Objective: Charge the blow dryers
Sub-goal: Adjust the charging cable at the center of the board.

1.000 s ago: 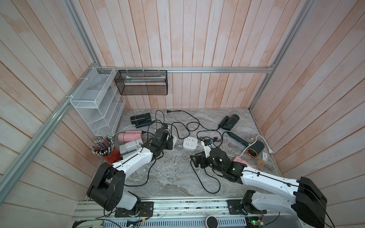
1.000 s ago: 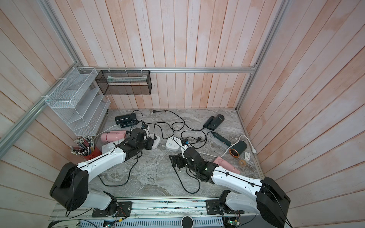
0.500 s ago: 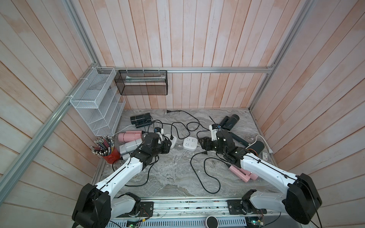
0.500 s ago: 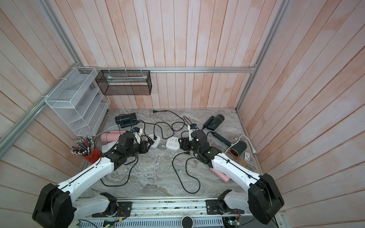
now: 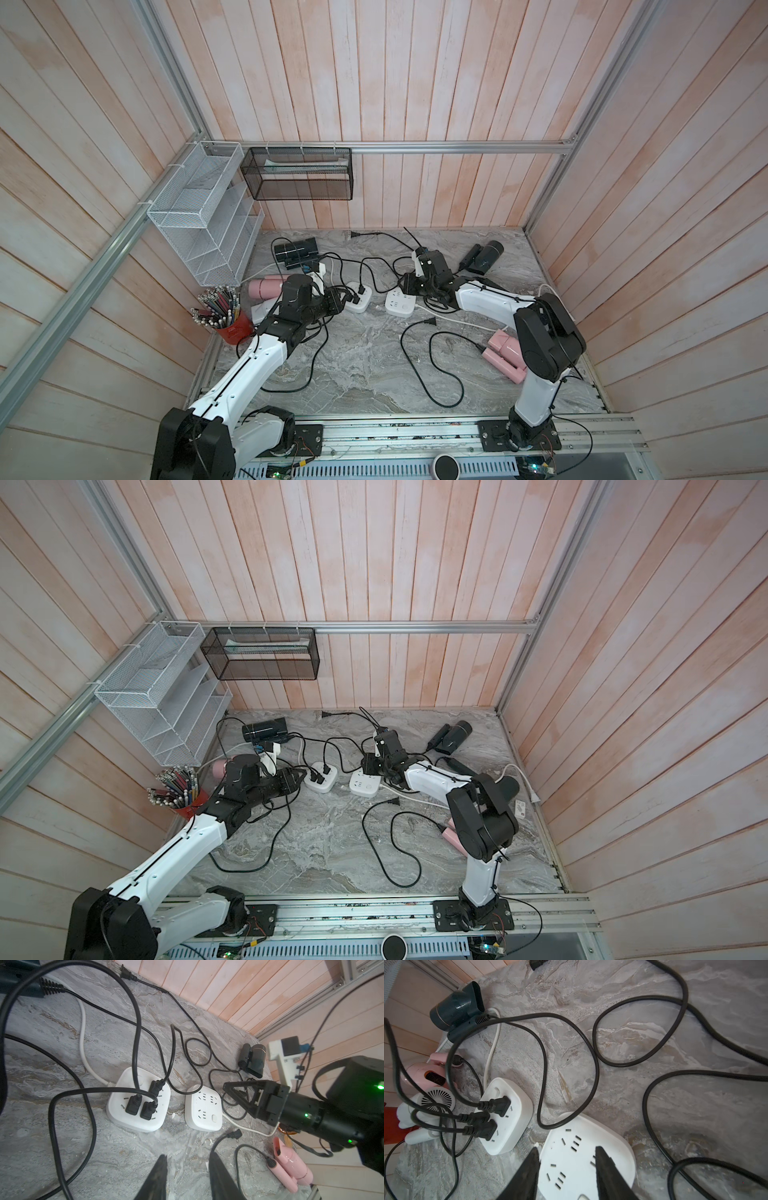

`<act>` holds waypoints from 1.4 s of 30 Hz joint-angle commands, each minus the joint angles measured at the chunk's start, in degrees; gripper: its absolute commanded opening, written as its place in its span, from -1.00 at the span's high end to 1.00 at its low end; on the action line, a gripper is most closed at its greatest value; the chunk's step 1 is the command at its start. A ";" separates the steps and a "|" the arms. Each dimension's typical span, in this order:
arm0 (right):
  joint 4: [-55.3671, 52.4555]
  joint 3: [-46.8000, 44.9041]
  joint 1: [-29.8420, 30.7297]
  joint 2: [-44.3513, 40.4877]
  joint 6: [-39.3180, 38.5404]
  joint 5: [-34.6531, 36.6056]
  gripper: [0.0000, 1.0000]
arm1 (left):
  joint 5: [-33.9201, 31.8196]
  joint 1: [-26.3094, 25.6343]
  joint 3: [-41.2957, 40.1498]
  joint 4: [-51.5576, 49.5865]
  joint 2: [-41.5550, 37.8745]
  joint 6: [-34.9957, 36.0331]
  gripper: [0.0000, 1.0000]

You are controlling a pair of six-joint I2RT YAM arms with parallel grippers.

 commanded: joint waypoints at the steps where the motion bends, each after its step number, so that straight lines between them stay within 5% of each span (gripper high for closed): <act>1: -0.29 1.04 -0.14 -0.27 -0.16 -1.14 0.10 | 2.85 0.23 1.11 0.80 1.01 2.56 0.25; 15: 3.28 -15.68 -0.23 -16.02 -2.62 1.05 0.14 | 6.60 -0.39 19.22 -4.32 19.26 11.60 0.16; 24: 0.82 -23.16 -0.29 -26.99 -2.15 3.31 0.21 | 6.30 -8.19 26.86 -7.06 28.60 16.60 0.18; 42: -6.66 -26.95 -0.27 -40.44 -2.08 3.40 0.12 | -10.68 -15.76 46.33 -19.76 53.07 24.13 0.22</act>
